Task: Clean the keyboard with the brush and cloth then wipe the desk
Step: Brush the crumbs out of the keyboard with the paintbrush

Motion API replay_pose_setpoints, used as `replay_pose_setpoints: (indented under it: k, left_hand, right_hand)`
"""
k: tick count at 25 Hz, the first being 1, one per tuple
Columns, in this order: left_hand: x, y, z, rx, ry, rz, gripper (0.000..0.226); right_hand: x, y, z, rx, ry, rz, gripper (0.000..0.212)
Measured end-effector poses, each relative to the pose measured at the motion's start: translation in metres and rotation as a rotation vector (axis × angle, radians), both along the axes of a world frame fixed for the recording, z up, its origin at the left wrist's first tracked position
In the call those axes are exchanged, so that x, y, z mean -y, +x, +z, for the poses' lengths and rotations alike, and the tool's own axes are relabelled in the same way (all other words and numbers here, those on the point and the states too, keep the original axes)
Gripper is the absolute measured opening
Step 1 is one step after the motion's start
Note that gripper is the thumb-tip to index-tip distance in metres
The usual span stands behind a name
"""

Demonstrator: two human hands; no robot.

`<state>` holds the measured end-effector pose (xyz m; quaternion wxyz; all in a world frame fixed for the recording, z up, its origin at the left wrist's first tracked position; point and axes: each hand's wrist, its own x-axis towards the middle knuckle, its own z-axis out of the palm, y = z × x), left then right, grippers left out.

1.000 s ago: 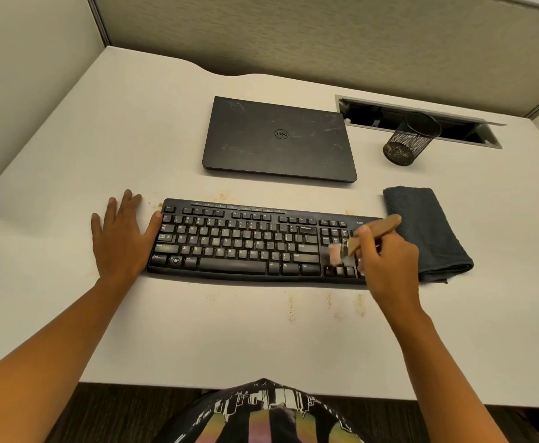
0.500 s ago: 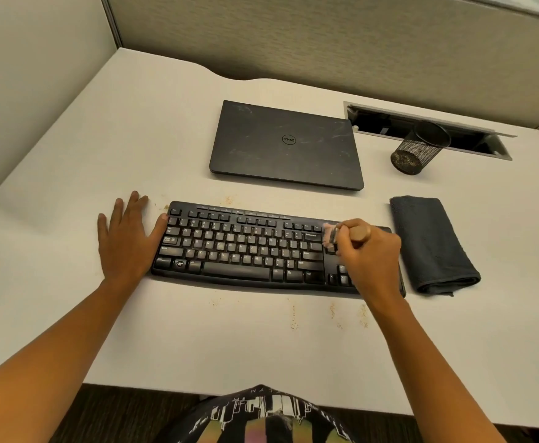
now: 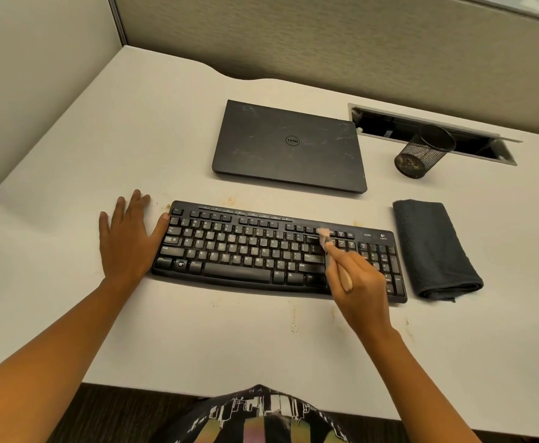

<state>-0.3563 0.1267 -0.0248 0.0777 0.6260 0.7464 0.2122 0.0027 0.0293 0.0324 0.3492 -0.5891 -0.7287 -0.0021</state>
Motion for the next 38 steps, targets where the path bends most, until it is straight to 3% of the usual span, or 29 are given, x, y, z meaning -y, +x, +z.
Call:
replay_pose_setpoints:
  k: [5, 9, 15, 22, 25, 28, 33, 36, 38]
  left_hand:
    - [0.001, 0.0, 0.002, 0.014, 0.0, -0.008, 0.055]
    - [0.001, 0.0, 0.001, 0.011, -0.001, -0.005, 0.056]
    - [0.001, 0.0, 0.002, 0.018, 0.0, -0.003, 0.055]
    - [0.0, -0.001, 0.001, 0.016, 0.003, -0.001, 0.056]
    - [0.001, 0.0, 0.001, 0.012, -0.004, -0.004, 0.057]
    - [0.001, 0.0, 0.001, 0.017, -0.002, -0.003, 0.056]
    - [0.001, 0.0, 0.002, 0.016, -0.001, -0.007, 0.056]
    - [0.001, 0.0, 0.002, 0.015, 0.002, -0.01, 0.056]
    - [0.002, 0.0, 0.002, 0.014, 0.002, -0.009, 0.056]
  right_hand:
    - [-0.045, 0.001, 0.006, -0.046, -0.024, -0.099, 0.028]
    - [-0.027, 0.01, 0.016, -0.172, 0.063, -0.152, 0.019]
    - [-0.022, 0.001, -0.002, -0.057, -0.024, -0.033, 0.033]
    - [-0.02, -0.002, 0.01, -0.347, 0.05, -0.194, 0.021]
    - [-0.01, 0.005, 0.001, -0.296, 0.013, -0.188, 0.02]
    - [-0.014, 0.007, 0.0, -0.234, 0.031, -0.316, 0.023]
    - [-0.02, 0.005, 0.017, -0.478, -0.126, -0.27, 0.026]
    - [-0.027, 0.023, 0.025, -0.334, -0.077, -0.417, 0.027]
    - [-0.026, 0.023, 0.032, -0.312, -0.06, -0.373, 0.027]
